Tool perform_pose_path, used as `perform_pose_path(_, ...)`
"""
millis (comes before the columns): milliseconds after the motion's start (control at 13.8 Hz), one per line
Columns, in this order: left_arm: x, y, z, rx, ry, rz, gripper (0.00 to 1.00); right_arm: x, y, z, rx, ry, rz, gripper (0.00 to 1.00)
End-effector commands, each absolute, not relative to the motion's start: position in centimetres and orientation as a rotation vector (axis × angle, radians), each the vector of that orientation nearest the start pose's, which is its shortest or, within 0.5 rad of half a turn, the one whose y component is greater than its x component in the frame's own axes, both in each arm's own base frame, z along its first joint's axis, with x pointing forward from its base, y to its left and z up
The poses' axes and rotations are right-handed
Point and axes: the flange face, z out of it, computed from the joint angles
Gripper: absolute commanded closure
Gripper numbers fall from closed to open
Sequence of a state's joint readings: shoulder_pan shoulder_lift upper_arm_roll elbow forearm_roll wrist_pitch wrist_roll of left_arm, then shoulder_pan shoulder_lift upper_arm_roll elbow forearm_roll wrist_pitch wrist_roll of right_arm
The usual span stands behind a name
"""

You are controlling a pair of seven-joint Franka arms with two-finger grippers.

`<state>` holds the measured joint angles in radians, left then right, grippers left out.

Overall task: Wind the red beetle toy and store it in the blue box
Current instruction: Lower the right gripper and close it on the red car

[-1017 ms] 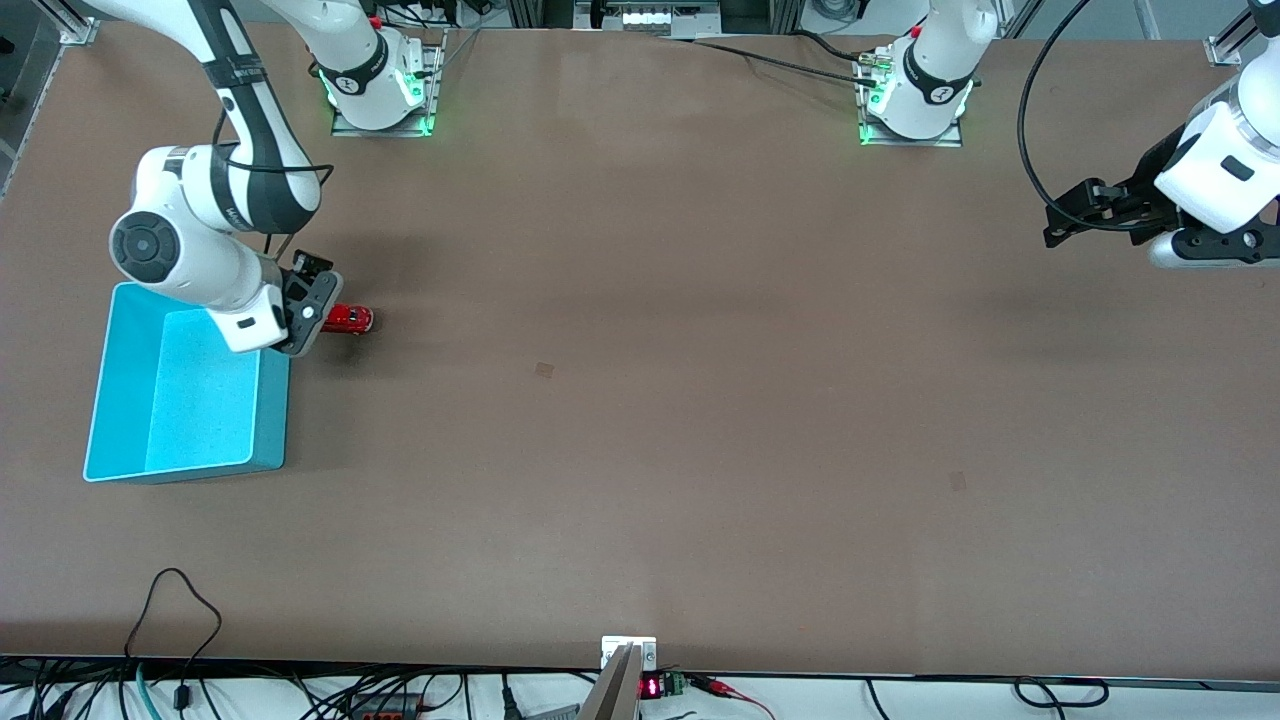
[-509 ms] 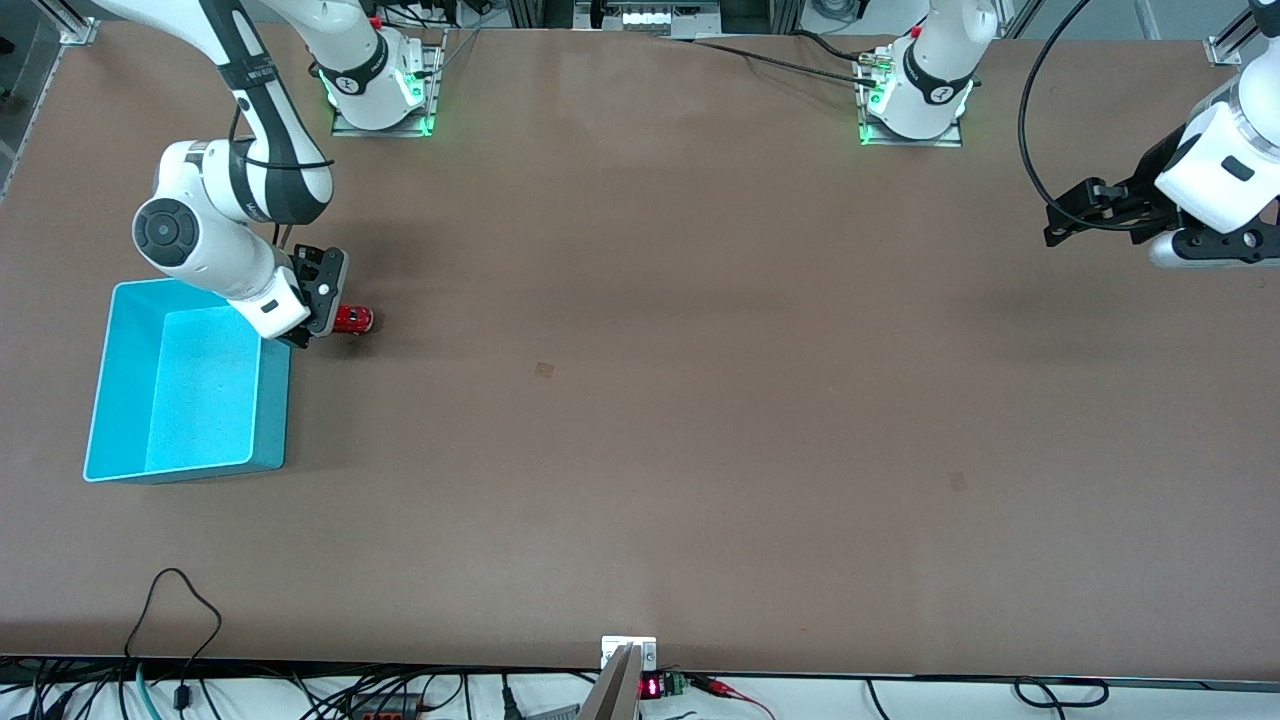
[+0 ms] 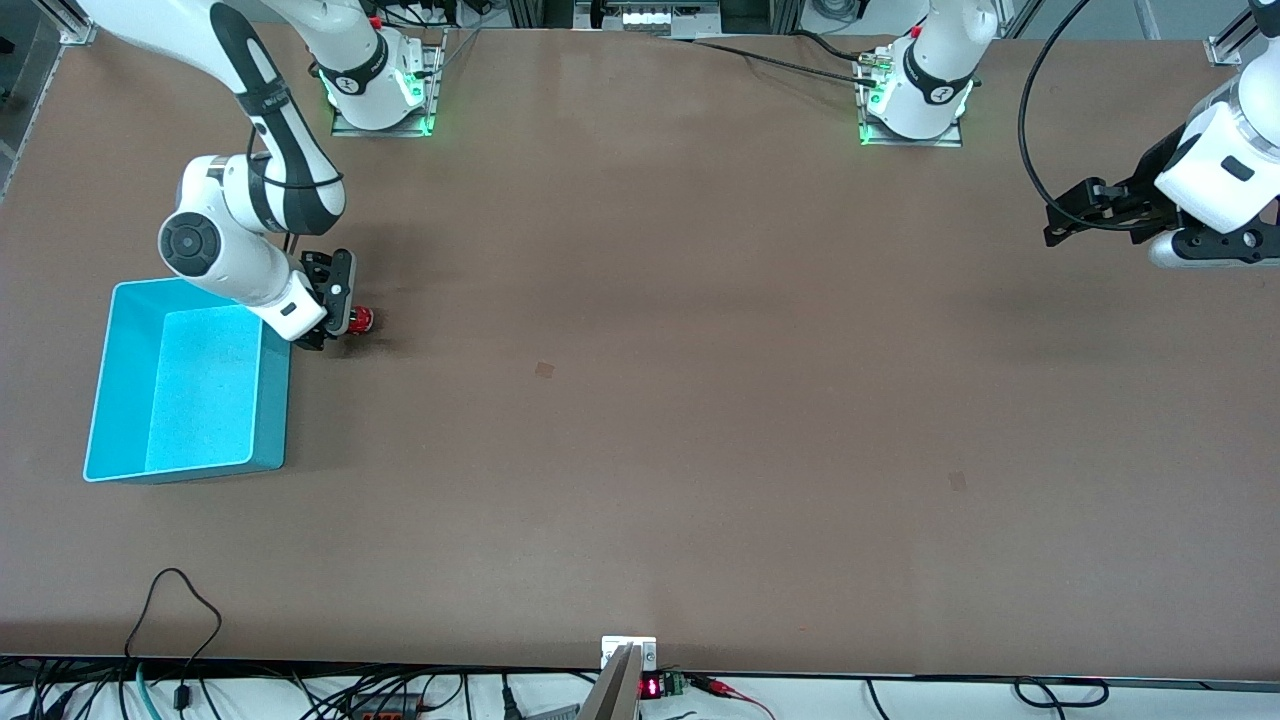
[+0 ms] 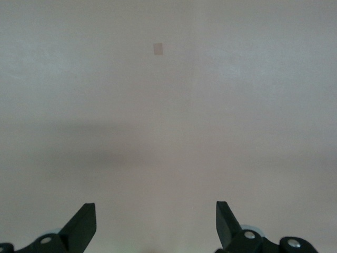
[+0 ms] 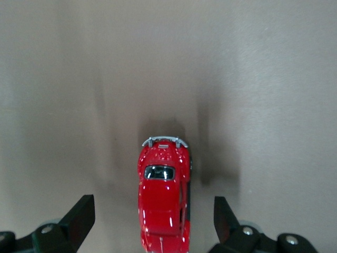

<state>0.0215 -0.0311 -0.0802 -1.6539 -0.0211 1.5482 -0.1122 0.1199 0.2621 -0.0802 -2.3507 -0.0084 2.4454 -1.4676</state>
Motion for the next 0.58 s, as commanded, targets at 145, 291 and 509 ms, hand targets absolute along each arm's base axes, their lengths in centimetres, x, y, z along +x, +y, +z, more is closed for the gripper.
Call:
perform_pose_path(145, 53.7, -3.7, 61.0, -3.131, -0.106, 0.115, 0.00, 49.2, 1.1, 18.6, -2.200, -2.120, 0.177, 0.00)
perform_pose_path(291, 53.5, -3.8, 61.0, -3.129, -0.101, 0.134, 0.00, 49.2, 1.1, 18.6, -2.181, -2.141, 0.172, 0.00)
perform_pose_path(509, 53.5, -3.6, 61.0, -3.129, -0.094, 0.137, 0.00, 49.1, 1.4, 18.1, -2.158, -2.158, 0.176, 0.01)
